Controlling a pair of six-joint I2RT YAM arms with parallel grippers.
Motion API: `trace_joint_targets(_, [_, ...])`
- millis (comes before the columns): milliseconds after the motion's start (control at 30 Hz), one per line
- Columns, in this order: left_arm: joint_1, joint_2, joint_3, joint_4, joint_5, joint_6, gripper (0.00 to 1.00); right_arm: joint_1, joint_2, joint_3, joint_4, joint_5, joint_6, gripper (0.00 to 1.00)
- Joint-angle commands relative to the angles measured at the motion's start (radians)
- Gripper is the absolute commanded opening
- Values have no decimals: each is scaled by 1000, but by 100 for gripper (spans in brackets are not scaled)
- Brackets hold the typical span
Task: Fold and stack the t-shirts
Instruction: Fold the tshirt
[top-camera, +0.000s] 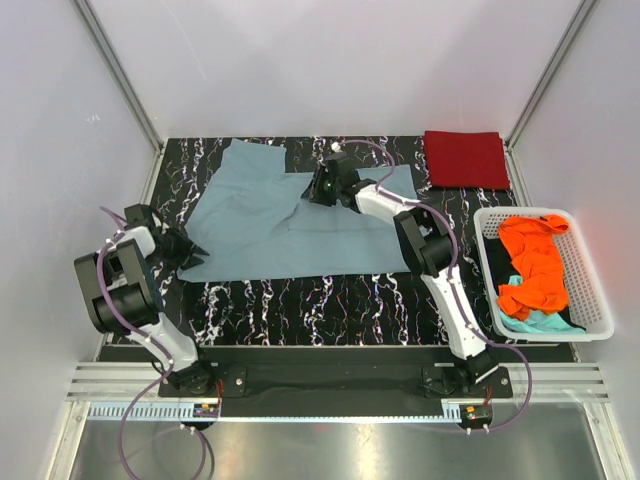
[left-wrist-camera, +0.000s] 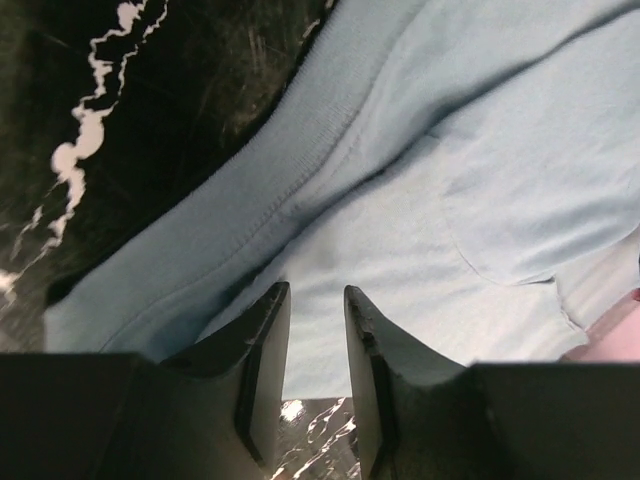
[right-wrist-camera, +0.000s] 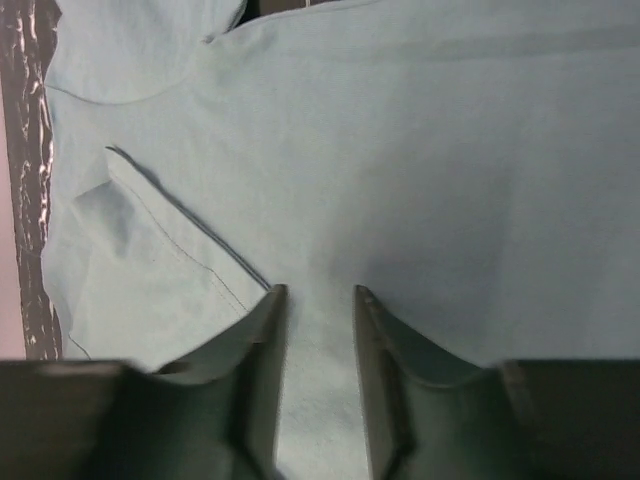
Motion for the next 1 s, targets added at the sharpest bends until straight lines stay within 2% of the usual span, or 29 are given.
trace_joint_targets(0, [-31,-73,34,-12,-50,44,35,-17,-72,88,-106,-11,-115,44])
trace_joint_targets(33, [-44,-79,45,-12,-50,45,36,-19,-69,131,-138,-25,-127,50])
trace_joint_targets(67, [-68,-86,56,-12,-50,51,36,-17,-66,149,-164,-48,-158,52])
trace_joint_targets(133, [-93,-80,95,-12,-35,57,36,-16,-69,206,-270,-103,-176,53])
trace_joint_targets(233, [-120,-24,148,-16,6,58,36,-16,-113,214,-432,-107,-202,54])
trace_joint_targets(267, [-122,20,160,-16,15,59,36,-17,-142,208,-533,-97,-218,53])
trace_joint_targets(367, [-123,92,214,-65,-14,82,36,-19,-222,151,-740,-38,-280,55])
trace_joint_targets(467, [-126,120,257,-127,-87,106,37,-26,-349,-31,-825,59,-336,61])
trace_joint_targets(500, [-126,138,269,-150,-104,113,37,-43,-383,-136,-827,102,-340,63])
trace_joint_targets(600, [-126,157,264,-177,-171,114,37,-103,-475,-293,-816,102,-318,65])
trace_joint_targets(767, [-126,180,225,-196,-149,94,38,-177,-504,-442,-740,101,-304,65])
trace_joint_targets(967, [-126,151,174,-223,-175,120,38,-191,-541,-568,-698,146,-268,65])
